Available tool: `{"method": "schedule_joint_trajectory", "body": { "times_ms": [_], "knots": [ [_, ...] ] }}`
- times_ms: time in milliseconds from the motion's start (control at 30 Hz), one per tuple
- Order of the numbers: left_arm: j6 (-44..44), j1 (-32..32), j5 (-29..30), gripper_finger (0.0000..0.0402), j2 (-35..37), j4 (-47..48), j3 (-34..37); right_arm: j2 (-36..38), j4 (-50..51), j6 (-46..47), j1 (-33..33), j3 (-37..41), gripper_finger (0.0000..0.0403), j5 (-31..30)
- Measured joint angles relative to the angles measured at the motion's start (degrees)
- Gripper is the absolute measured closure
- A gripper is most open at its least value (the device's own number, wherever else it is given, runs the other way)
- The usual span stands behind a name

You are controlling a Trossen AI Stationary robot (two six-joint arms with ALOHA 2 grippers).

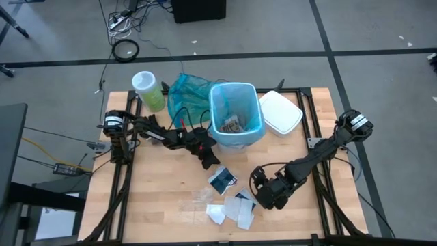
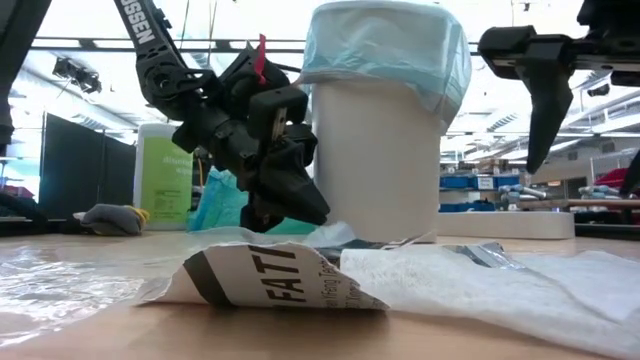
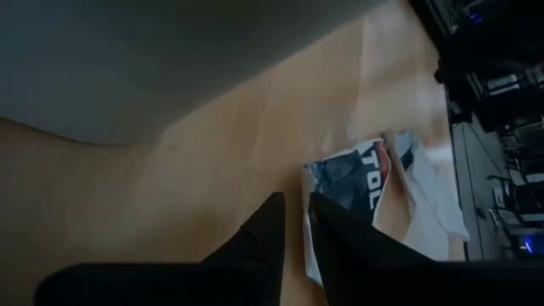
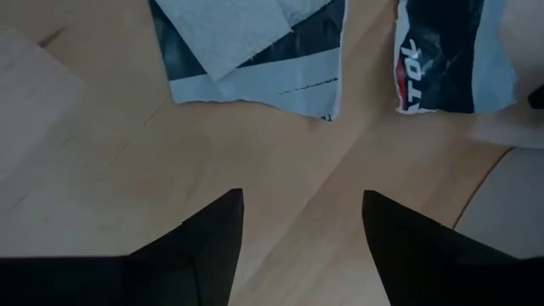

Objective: Place trash/remove bag and relplace
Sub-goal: Put the black paper into the white trash bin

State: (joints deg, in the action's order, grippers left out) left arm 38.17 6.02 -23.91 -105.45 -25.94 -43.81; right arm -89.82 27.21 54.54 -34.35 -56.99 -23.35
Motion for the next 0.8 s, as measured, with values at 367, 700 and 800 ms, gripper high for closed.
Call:
{"method": "schedule_joint_trajectory", "body": {
  "times_ms": [367, 700, 800],
  "knots": [
    [-0.3, -4.5, 3.5, 0.0334, 0.0, 0.2, 0.0, 0.0, 0.1, 1.6, -0.8, 0.0, 0.0176, -3.7],
    [-5.2, -6.9, 16.0, 0.0334, 0.0, 2.9, 0.0, 0.0, 0.1, 1.5, -0.8, 0.0, 0.0176, -3.9],
    [-6.3, -6.9, 16.3, 0.0334, 0.0, 2.8, 0.0, 0.0, 0.1, 1.5, -0.8, 0.0, 0.0176, -3.9]
  ]
}}
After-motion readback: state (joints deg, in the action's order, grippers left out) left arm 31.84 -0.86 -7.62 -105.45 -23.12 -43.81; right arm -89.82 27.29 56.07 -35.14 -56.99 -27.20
